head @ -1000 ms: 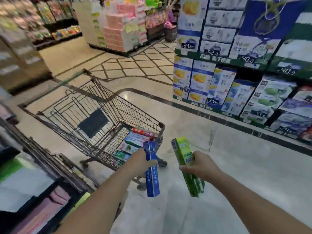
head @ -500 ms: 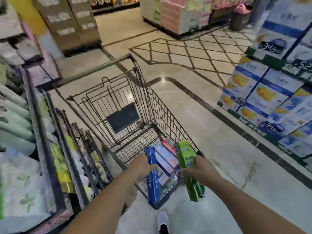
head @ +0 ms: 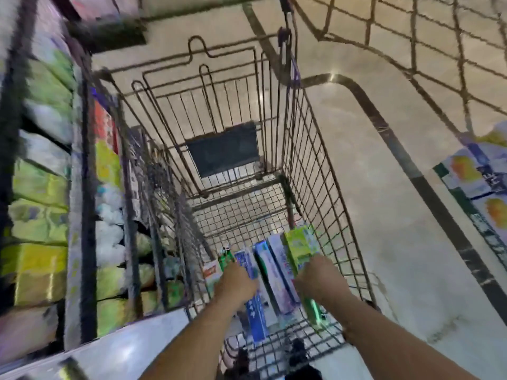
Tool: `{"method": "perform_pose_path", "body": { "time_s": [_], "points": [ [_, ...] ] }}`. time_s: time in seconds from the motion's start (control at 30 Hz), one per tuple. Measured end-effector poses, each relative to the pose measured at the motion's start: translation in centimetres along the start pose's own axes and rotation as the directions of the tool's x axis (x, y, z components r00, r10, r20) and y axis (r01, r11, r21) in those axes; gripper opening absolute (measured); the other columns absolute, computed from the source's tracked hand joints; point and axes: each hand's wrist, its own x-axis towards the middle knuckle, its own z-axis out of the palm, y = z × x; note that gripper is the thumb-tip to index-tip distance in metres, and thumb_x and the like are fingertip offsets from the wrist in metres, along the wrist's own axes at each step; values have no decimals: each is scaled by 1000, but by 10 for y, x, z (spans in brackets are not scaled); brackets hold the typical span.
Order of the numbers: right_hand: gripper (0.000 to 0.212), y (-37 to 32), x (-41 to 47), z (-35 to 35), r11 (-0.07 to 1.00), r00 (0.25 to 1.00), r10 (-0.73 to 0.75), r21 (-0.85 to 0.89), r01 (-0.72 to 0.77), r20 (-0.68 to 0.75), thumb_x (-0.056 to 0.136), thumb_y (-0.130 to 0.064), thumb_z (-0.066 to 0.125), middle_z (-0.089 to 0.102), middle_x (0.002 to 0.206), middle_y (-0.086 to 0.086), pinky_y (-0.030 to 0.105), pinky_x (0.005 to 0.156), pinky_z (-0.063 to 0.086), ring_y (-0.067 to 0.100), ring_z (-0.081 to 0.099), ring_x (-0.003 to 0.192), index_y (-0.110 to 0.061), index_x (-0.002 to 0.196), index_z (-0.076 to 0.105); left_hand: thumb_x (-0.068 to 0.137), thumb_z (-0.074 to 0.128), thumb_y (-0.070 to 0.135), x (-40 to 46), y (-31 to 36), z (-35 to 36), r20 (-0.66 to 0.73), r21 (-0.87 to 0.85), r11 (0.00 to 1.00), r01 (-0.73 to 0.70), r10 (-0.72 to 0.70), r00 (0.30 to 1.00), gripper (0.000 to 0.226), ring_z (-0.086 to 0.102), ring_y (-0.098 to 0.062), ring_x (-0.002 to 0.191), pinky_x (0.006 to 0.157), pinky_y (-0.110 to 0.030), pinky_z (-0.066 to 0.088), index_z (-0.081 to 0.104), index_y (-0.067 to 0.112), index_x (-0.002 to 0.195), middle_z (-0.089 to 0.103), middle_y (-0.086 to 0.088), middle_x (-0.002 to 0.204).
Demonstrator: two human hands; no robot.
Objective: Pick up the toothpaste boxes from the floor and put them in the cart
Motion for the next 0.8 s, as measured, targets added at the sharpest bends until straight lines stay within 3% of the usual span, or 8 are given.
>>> {"method": "perform_pose_path", "body": {
  "time_s": [0.07,0.13,0.2,0.27,0.4,0.57,0.67,0.8],
  "points": [
    [23,7,24,16,998,1000,-19,-62,20,17,64,-31,64,57,65,2,27,55,48,21,58,57,-10,72,57,95,62,27,16,2,15,-14,39,999,32,-31,999,35,33,-14,45,48,-27,30,45,12,68,31,-2,56],
    [23,11,38,25,994,999,-45,-103,46,11,66,-30,66,59,74,2,28,58,52,21,61,62,-12,80,59,94,63,36,26,7,27,-35,39,998,43,-42,999,37,50,-19,54,50,-25,36,52,5,78,41,-4,59],
    [25,13,48,31,993,998,-61,-100,63,25,71,-36,71,60,73,0,29,58,53,17,61,61,-15,78,58,91,64,46,31,9,40,-32,-21,1000,-5,4,999,58,64,-28,88,69,-29,45,52,-5,117,63,-16,95],
    [35,14,55,34,992,994,-100,-78,103,47,73,-45,76,60,70,0,31,59,53,17,60,60,-17,76,54,87,67,51,30,8,47,-54,-86,996,-15,10,999,77,62,-31,104,75,-33,48,40,3,141,61,-18,123],
    [42,13,50,34,995,990,-95,-32,98,101,72,-47,80,63,77,1,40,68,57,18,63,67,-20,85,50,89,64,52,23,8,52,-59,-72,997,1,-6,998,51,62,-28,94,71,-32,47,52,9,113,64,-13,108],
    [45,17,44,13,969,974,-210,-116,219,78,75,-50,75,61,85,-1,37,66,59,16,64,70,-20,99,53,94,53,57,0,10,38,-44,-51,997,59,-61,997,75,57,-29,112,76,-29,42,37,1,142,57,-15,129],
    [40,9,22,-15,955,964,-239,-152,255,116,84,-49,69,62,86,0,30,62,53,14,62,72,-16,102,55,94,47,62,-29,6,18,-23,-74,997,33,-35,999,76,55,-26,115,90,-34,46,35,7,146,52,-12,138],
    [67,-8,-17,-42,886,923,-345,-265,380,169,83,-66,58,63,114,6,37,82,54,21,61,95,-13,123,51,92,45,66,-88,-12,-21,-40,-107,994,-29,25,999,71,52,-25,120,98,-35,43,44,13,139,49,-10,139]
  ]
}}
